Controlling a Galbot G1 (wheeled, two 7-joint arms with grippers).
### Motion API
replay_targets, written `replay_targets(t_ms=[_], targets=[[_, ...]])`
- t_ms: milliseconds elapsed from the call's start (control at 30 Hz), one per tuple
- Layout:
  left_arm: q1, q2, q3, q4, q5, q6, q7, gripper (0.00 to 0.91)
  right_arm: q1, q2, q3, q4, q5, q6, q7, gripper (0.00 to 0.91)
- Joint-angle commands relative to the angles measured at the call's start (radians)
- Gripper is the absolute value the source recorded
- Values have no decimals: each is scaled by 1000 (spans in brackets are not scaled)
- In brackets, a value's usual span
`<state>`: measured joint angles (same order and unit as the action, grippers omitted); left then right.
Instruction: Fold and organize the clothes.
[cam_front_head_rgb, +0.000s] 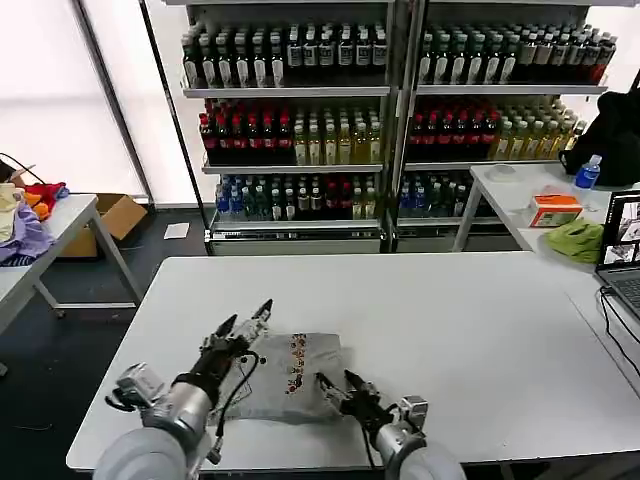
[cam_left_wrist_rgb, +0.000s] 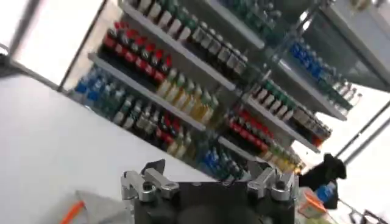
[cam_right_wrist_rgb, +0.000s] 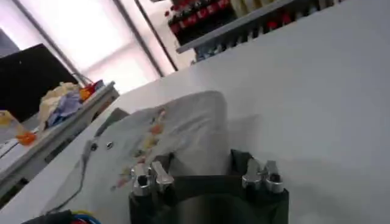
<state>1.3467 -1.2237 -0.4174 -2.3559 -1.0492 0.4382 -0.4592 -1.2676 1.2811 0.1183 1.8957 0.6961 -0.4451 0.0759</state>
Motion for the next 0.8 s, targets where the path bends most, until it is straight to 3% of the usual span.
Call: replay_targets(t_ms=[33,200,367,433,567,700,733,800], targets=[[55,38,-147,-85,-45,3,7,907,84,17,-107,-74,4,-13,-2,0],[47,33,-125,-67,-22,2,6,907,27,-35,-2,-5,-32,53,-69,0],[56,29,-130,-48,7,1,14,907,-11,-121,118,59,22,51,-138,0],[62,27,-136,-39,21,0,18,907,-37,-187,194,78,69,27,-166,0],[72,23,-142,-28,26,-1,28,907,-73,-303,342,55,105,-15,-168,0],[67,9,-120,-21,51,-1,32,907,-68,-356,441,36,98,-134,-145,0],[67,6,-112,-20,65,-1,35,907,-71,-360,436,35,86,-132,-141,907],[61,-1,-99,-16,76,-1,35,907,-81,-348,426,54,-10,-132,-139,907]])
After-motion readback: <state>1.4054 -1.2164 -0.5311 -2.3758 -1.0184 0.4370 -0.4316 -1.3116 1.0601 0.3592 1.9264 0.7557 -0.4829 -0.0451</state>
